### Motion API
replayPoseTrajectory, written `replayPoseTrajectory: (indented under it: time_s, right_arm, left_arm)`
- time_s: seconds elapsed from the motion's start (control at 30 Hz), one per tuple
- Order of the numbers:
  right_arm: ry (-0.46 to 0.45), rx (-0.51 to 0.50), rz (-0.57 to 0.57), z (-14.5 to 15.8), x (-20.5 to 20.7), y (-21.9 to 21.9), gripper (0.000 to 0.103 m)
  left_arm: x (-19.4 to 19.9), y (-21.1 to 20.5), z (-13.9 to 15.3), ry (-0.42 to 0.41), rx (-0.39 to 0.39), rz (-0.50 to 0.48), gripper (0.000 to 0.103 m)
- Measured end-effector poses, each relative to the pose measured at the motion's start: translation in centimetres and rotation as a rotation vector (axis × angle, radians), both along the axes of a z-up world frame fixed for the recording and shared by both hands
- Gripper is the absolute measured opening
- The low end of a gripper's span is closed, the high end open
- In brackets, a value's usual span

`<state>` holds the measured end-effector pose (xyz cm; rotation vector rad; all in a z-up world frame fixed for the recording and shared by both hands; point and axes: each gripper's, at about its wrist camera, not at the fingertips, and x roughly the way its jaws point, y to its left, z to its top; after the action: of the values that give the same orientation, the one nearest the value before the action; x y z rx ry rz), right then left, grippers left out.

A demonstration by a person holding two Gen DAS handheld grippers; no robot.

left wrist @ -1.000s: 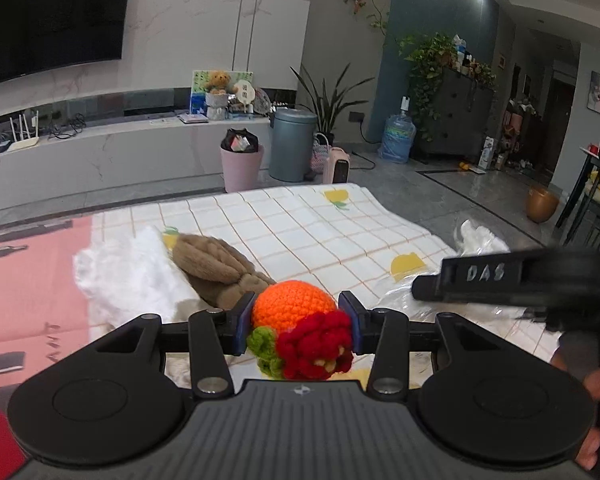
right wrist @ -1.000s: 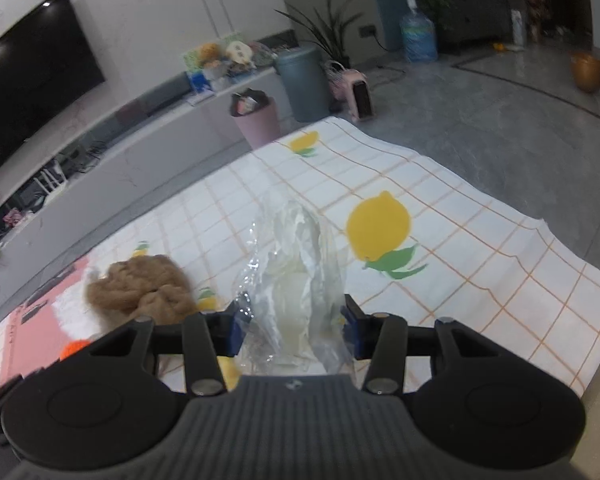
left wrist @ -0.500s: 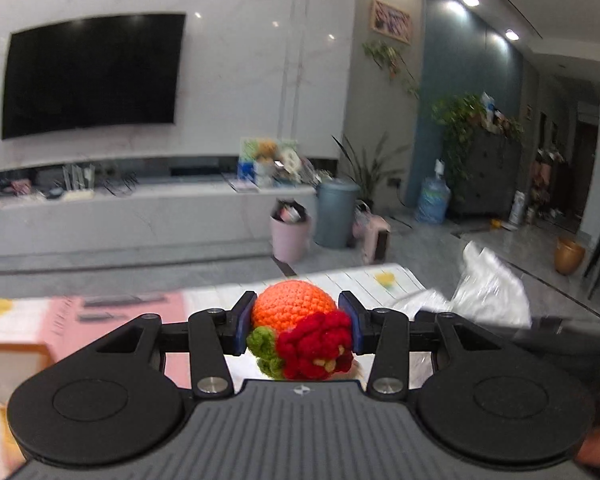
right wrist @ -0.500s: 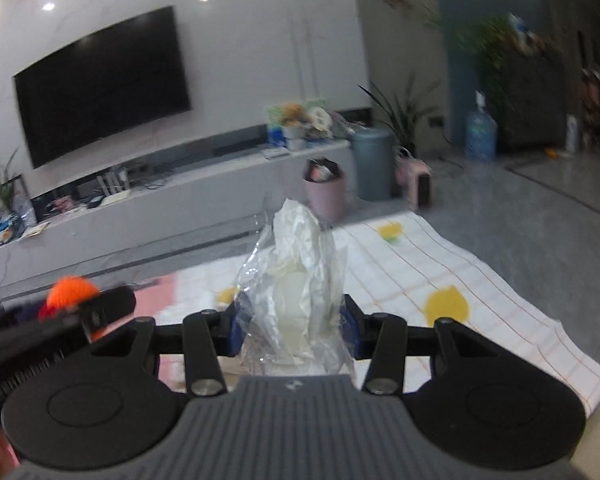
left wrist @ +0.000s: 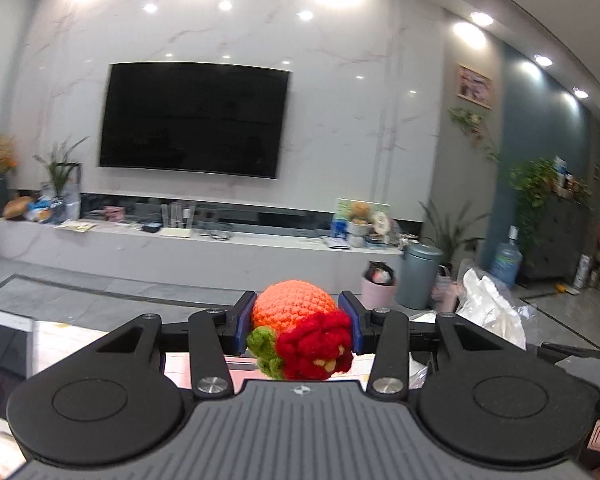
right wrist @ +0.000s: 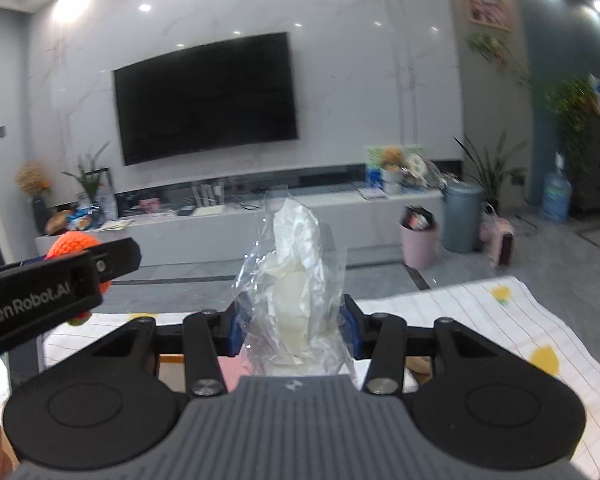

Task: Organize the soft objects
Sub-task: 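Carry the knitted ball and plastic bag over the open box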

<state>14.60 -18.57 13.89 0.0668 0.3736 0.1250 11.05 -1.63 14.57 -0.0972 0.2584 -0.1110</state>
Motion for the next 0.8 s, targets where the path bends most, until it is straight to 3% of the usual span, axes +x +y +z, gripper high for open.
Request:
replayPoseTrajectory:
  time_s: [0.2,0.43,0.63,0.8]
  right_arm:
    - [0.013,0.002,0.105,0.2,0.6,7.8,0.046]
    - [0.069,-0.012,0.228,-3.5,2.6,15.5,0.046]
    - [0.179,-0.019,0.277,-8.1,7.2,17.4,0.046]
    - [0.302,-0.037,0.358,-11.6,10.7,17.3,0.046]
  left_arm:
    - [-0.2,5.4,-0.6,0.007,-0.018,0.121,0.050]
    - [1.8,11.1,-4.0,0.073,-0.051,0.199,0.050]
    - [5.3,13.9,-8.3,0.169,-0.060,0.199,0.050]
    - [7.0,15.3,-12.2,0.279,-0.016,0.214,0.050]
